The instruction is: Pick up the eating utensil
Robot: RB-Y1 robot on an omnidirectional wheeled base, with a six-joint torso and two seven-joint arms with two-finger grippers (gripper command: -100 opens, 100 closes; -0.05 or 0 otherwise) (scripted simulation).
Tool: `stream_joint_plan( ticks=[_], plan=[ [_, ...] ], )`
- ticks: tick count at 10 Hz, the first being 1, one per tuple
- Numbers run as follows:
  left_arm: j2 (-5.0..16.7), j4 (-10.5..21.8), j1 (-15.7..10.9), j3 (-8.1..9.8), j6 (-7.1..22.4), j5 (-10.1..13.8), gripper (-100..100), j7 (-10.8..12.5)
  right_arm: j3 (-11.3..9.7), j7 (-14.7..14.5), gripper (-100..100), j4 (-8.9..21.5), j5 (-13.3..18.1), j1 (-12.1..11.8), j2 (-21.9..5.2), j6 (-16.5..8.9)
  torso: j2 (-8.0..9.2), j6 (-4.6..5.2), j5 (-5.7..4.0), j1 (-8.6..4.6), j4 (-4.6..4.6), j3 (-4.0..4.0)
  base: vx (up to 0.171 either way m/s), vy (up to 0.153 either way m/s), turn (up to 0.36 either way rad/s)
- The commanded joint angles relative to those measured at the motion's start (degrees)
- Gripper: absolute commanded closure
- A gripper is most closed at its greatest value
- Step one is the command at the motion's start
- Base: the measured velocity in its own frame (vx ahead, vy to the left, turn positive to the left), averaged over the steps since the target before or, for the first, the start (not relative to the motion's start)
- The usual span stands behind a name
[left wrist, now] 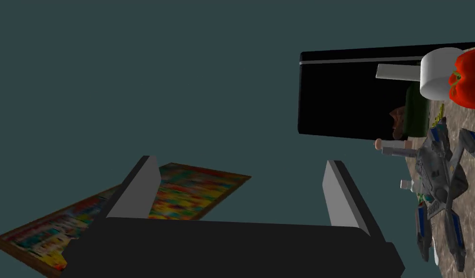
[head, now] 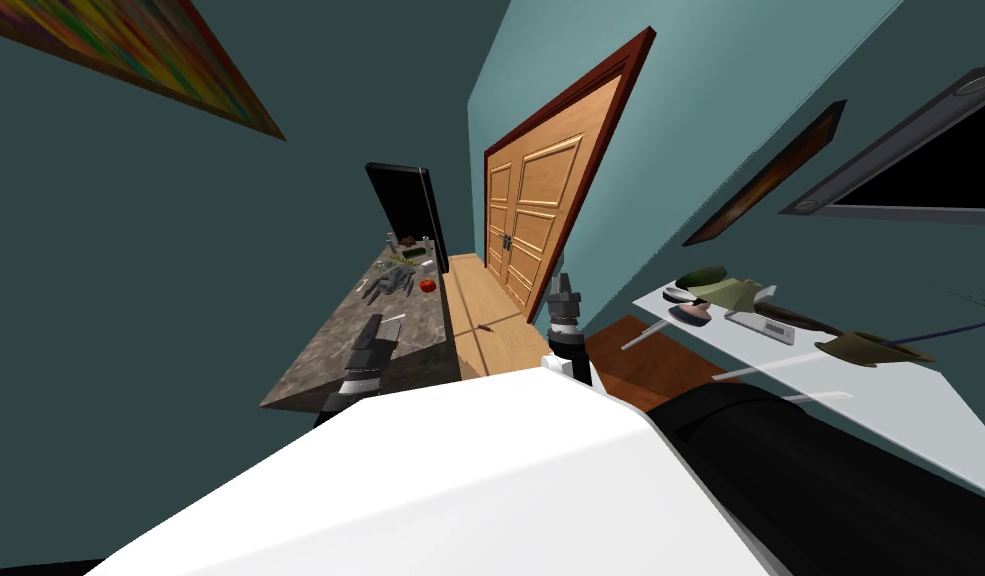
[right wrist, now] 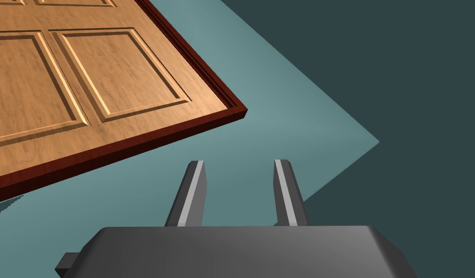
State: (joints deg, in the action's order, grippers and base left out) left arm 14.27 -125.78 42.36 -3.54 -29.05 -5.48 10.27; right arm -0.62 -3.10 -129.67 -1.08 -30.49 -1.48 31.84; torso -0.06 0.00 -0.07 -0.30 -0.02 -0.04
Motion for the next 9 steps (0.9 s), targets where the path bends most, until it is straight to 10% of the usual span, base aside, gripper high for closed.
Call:
stream_joint_plan(
  ticks=[1, 9],
  plan=[
    [2.9, 2.9, 2.9, -0.49, -0.9, -1.6, -100, 2.2, 0.0, 0.0, 0, 0.0, 0.0, 0.0, 0.0, 0.0, 0.0, 0.0, 0.0, 0.0, 0.0, 0.0, 0.03, -0.106, -0.05],
    [13.8, 14.4, 15.9, -2.53, -3.6, -6.9, -100, 10.6, 0.0, 0.0, 0, 0.0, 0.0, 0.0, 0.0, 0.0, -0.08, 0.0, -0.02, -0.03, -0.01, -0.05, 0.049, -0.104, -0.029]
  ],
)
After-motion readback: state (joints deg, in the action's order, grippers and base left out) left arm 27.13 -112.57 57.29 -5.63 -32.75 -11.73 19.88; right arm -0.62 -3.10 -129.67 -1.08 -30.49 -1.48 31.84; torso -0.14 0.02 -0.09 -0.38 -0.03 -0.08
